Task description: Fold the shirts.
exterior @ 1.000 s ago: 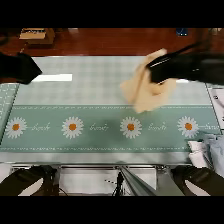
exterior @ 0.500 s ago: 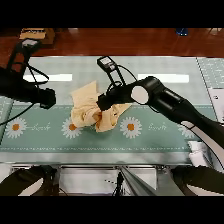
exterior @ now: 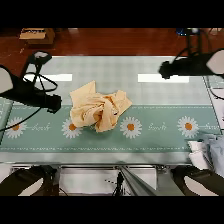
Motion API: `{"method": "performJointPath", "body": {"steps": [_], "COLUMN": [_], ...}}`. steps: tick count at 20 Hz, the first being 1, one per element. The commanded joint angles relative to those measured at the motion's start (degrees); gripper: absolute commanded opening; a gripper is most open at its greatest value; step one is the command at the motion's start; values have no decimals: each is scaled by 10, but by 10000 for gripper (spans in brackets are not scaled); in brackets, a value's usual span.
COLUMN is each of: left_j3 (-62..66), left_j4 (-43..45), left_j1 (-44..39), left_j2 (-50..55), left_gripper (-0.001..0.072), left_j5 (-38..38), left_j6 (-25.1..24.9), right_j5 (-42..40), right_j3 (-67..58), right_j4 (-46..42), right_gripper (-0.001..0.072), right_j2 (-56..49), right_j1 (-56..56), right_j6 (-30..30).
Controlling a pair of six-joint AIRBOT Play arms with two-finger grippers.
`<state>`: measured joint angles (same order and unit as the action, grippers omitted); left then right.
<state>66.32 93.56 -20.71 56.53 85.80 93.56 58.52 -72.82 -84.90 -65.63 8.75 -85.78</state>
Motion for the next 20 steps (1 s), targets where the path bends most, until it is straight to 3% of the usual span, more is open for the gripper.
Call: {"method": "performJointPath", "body": {"steps": [1,4,6,8,10,12,15,17,20], "left_j3": [-89,-160,-183,-190,-190,-190,-190,-189,-189], "left_j4": [-12,-37,-149,-262,-334,-345,-351,-395,-442], "left_j1": [2,35,90,156,232,281,292,281,257], "left_j2": [2,14,26,45,73,109,178,223,278], "left_gripper": [630,630,628,628,628,629,630,626,617], "left_j5": [-72,-132,-168,-181,-176,-172,-172,-174,-209], "left_j6": [-22,-32,-122,-178,-217,-220,-223,-276,-284], "right_j5": [86,92,92,93,92,91,91,92,92], "right_j3": [21,61,86,103,114,115,115,115,115], "right_j4": [33,119,154,177,201,206,210,219,235], "right_gripper": [496,496,495,495,496,495,495,495,495], "right_j2": [14,14,14,14,14,14,14,14,14], "right_j1": [-123,-172,-177,-175,-175,-175,-175,-175,-175], "right_j6": [61,98,118,130,133,135,134,134,134]}}
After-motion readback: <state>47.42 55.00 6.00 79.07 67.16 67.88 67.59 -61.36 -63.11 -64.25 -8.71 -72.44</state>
